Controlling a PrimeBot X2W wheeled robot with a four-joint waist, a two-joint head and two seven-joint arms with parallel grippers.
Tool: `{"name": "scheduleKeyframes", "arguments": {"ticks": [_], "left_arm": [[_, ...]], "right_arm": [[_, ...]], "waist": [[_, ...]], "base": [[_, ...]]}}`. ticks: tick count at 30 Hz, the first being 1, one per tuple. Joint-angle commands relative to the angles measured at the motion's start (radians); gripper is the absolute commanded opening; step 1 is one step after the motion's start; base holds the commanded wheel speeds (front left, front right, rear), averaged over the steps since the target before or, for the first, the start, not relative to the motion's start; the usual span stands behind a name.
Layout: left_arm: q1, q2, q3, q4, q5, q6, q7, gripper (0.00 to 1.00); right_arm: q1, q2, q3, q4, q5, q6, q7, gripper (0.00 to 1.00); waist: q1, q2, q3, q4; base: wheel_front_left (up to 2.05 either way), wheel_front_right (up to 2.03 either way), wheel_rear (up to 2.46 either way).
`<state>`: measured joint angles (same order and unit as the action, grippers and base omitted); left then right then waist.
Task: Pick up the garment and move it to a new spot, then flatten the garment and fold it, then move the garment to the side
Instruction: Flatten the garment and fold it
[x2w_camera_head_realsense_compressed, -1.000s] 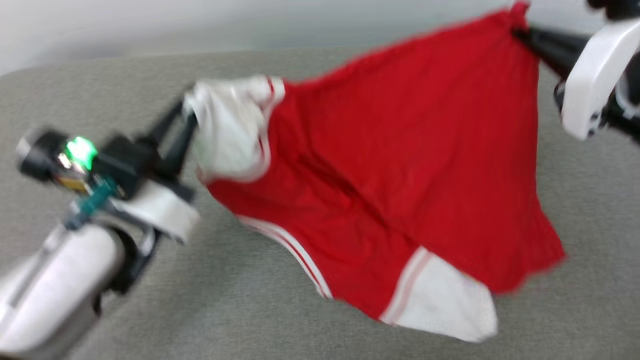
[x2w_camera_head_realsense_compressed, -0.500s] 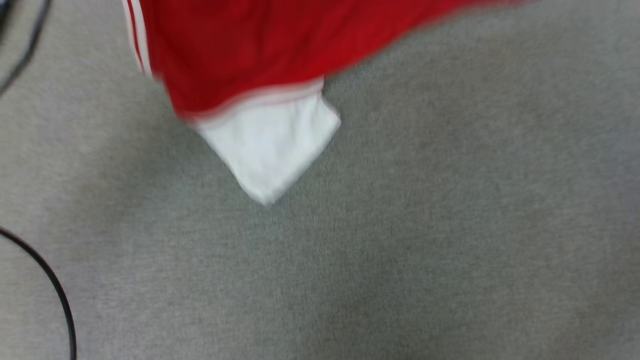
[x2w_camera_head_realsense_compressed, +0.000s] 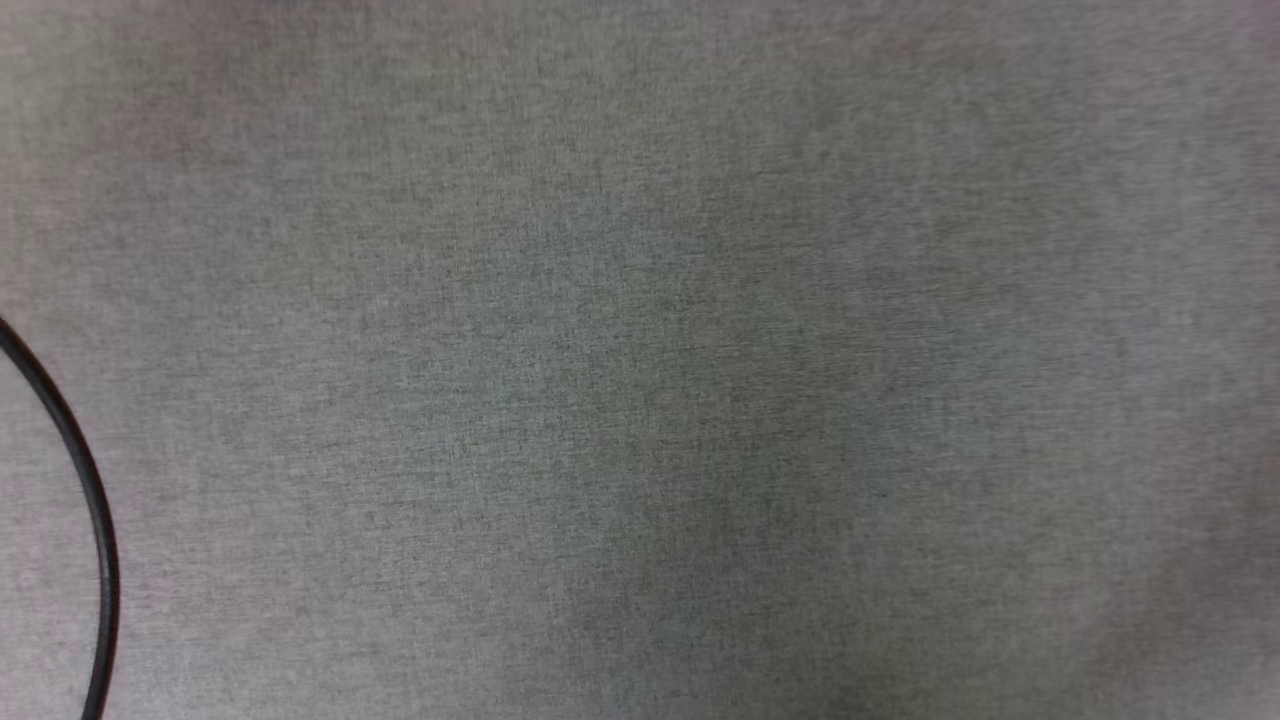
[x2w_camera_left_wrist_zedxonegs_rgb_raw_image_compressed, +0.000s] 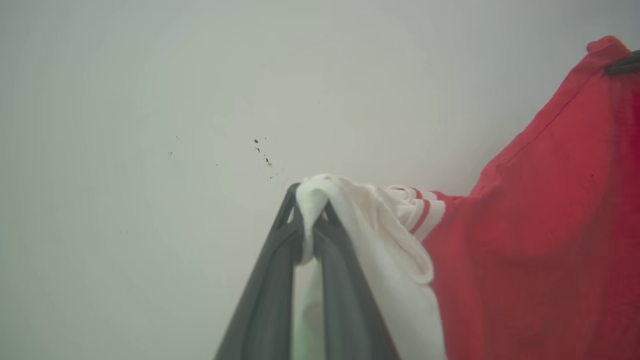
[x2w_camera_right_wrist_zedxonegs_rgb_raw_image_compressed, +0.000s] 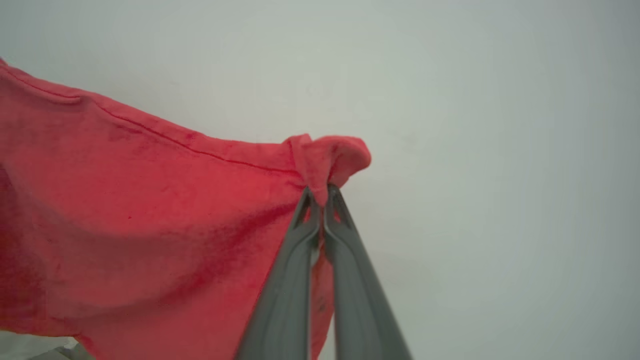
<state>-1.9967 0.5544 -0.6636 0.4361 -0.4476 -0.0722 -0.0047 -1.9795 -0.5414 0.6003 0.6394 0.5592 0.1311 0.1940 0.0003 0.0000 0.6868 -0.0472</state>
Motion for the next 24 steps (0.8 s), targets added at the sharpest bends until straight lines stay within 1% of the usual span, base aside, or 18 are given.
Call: {"name": "scheduleKeyframes", "arguments": {"ticks": [1, 4, 7, 8, 14, 21, 23, 24], "left_arm": [[-0.018, -0.012, -0.002, 0.017, 0.006, -0.007, -0.009, 0.00], [-0.072, -0.029, -0.008, 0.077, 0.010, -0.020, -0.039, 0.00], [-0.078, -0.039, -0.023, 0.129, 0.007, -0.031, -0.063, 0.00], [-0.040, -0.040, -0.040, 0.170, -0.003, -0.039, -0.086, 0.00], [0.092, -0.016, -0.090, 0.217, -0.026, -0.049, -0.132, 0.00], [0.344, 0.013, -0.145, 0.190, -0.074, -0.050, -0.183, 0.00], [0.430, 0.015, -0.161, 0.165, -0.088, -0.041, -0.190, 0.00], [0.477, 0.017, -0.165, 0.149, -0.096, -0.028, -0.192, 0.00]], "right_arm": [[-0.021, 0.007, -0.003, 0.009, -0.011, -0.001, -0.005, 0.00], [-0.055, 0.025, 0.003, 0.028, -0.026, -0.001, -0.010, 0.00], [-0.052, 0.037, 0.025, 0.047, -0.019, -0.001, -0.023, 0.00], [-0.017, 0.038, 0.061, 0.065, -0.004, -0.001, -0.039, 0.00], [0.109, 0.050, 0.154, 0.085, 0.039, -0.001, -0.094, 0.00], [0.327, 0.052, 0.278, 0.072, 0.123, -0.001, -0.153, 0.00], [0.392, 0.047, 0.311, 0.065, 0.146, -0.001, -0.162, 0.00], [0.420, 0.049, 0.323, 0.063, 0.158, -0.001, -0.173, 0.00]], "waist": [[-0.0003, 0.0000, 0.022, 0.009], [-0.0003, 0.0000, 0.036, 0.013], [-0.0003, 0.0000, 0.043, 0.015], [-0.0003, 0.0000, 0.039, 0.016], [-0.0003, 0.0000, 0.001, 0.011], [-0.0003, 0.0000, -0.091, 0.005], [-0.0003, 0.0000, -0.123, 0.004], [-0.0003, 0.0000, -0.140, 0.002]], "base": [[0.00, 0.00, 0.00], [0.00, 0.00, 0.00], [0.00, 0.00, 0.00], [0.00, 0.00, 0.00], [0.00, 0.00, 0.00], [0.00, 0.00, 0.00], [0.00, 0.00, 0.00], [0.00, 0.00, 0.00]]}}
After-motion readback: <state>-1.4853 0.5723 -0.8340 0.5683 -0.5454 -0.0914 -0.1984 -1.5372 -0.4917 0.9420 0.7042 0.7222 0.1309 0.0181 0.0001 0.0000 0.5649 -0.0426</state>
